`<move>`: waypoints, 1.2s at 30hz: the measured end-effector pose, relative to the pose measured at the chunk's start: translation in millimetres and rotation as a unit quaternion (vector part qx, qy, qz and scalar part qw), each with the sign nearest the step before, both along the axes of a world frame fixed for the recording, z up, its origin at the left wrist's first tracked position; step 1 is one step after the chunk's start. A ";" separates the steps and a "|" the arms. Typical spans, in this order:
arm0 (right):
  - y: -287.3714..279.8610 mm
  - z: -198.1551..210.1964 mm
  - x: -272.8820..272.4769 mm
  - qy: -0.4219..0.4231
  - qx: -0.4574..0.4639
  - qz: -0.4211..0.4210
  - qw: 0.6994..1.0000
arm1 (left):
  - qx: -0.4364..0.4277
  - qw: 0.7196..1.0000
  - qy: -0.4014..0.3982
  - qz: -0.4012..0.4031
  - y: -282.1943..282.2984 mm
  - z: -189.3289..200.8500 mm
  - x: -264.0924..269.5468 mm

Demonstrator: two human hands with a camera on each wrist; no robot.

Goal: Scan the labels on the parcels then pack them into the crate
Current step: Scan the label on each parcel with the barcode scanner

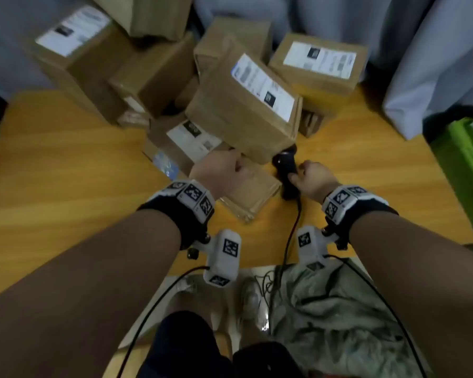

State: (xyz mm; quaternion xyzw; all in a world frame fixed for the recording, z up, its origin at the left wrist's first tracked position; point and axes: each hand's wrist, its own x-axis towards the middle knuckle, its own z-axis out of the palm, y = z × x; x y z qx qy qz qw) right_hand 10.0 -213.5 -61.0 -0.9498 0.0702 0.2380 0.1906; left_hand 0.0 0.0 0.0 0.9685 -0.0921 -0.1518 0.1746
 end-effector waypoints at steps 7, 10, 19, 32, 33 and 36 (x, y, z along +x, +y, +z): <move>17.3 -47.1 11.8 -0.051 0.139 -0.123 0.981 | -0.005 0.998 -0.012 -0.056 -5.8 -18.1 -2.5; 17.3 -51.1 14.1 -0.051 0.134 -0.173 0.974 | -0.014 0.999 -0.022 -0.045 -1.5 -18.4 1.6; -1.8 -27.7 -26.8 -0.086 0.212 -0.367 0.902 | -0.122 0.988 -0.081 0.041 8.3 22.3 5.1; 7.4 56.2 3.6 -0.207 0.386 -0.305 0.846 | -0.149 0.962 0.019 0.230 17.1 48.8 39.1; 11.2 57.2 4.4 -0.191 0.381 -0.296 0.855 | -0.158 0.961 0.049 0.223 19.8 47.4 41.8; 17.8 53.4 4.8 -0.146 0.365 -0.301 0.869 | -0.175 0.961 0.093 0.195 19.6 48.0 43.2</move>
